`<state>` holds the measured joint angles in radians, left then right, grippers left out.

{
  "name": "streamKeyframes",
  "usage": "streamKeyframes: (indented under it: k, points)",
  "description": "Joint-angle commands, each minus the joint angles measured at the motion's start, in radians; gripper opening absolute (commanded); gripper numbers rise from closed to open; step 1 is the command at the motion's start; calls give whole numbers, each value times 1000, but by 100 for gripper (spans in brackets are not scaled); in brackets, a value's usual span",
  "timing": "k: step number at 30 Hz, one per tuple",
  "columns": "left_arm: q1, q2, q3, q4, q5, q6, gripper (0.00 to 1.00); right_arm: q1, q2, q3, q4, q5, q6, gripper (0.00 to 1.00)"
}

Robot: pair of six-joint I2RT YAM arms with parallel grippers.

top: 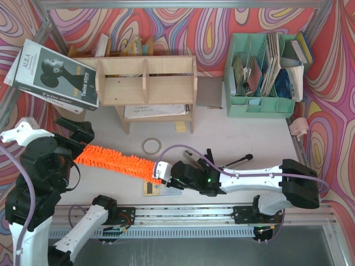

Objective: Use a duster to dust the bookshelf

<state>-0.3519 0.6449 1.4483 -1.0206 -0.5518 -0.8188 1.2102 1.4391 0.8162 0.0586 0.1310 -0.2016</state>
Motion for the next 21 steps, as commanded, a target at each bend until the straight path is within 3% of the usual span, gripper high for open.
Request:
streamKeyframes:
  k: [1,8,21]
  points:
    - [-1,-19,35,76,80,273,98,18,-41,-9,54,60,49,0]
    - [-1,-145,-151,302,248,544,99,31,-49,-7,53,78,70,0]
    - [0,-365,-510,537,360,632,98,64,-33,46,71,181,95,0]
